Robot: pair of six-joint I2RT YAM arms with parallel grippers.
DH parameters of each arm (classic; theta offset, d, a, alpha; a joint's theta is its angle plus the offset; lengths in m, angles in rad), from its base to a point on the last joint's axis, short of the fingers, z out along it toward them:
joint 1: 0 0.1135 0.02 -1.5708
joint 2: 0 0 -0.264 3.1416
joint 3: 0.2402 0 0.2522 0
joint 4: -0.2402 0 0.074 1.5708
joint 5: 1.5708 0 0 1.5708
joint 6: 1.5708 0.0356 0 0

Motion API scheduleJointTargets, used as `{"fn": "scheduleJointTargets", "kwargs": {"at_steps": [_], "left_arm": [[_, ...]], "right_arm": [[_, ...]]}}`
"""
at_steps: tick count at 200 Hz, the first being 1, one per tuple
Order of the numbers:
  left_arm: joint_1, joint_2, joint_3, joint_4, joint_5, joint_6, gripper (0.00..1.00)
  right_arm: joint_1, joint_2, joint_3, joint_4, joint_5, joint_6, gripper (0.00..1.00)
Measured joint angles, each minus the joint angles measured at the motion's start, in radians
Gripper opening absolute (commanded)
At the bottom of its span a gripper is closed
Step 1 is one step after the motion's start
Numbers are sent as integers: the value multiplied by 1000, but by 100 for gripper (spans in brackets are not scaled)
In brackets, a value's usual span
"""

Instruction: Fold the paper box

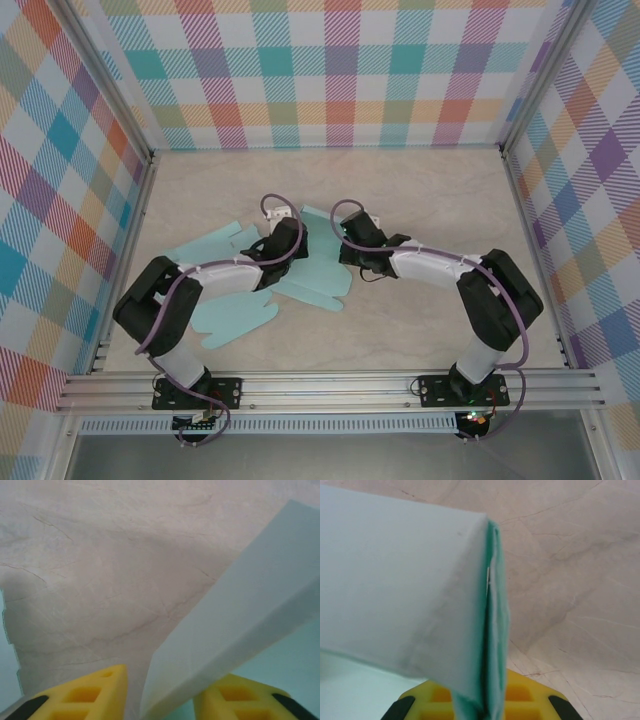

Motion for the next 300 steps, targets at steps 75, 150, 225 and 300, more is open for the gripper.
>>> {"fn": "scheduleJointTargets", "kwargs": {"at_steps": [75,150,225,300], "left_arm": [[1,-59,-23,32,20,124,46],[1,-13,8,95,70,288,29],[-10,43,43,114,12,412,9],[-78,127,172,-46,-315,264,8]], "right_arm": [[0,0,17,-61,-3,-8,0],[0,0,17,-90,-27,-11,0],[0,-30,16,-103,-53,-11,0],[26,-47,-8,-40,-104,17,0]]}}
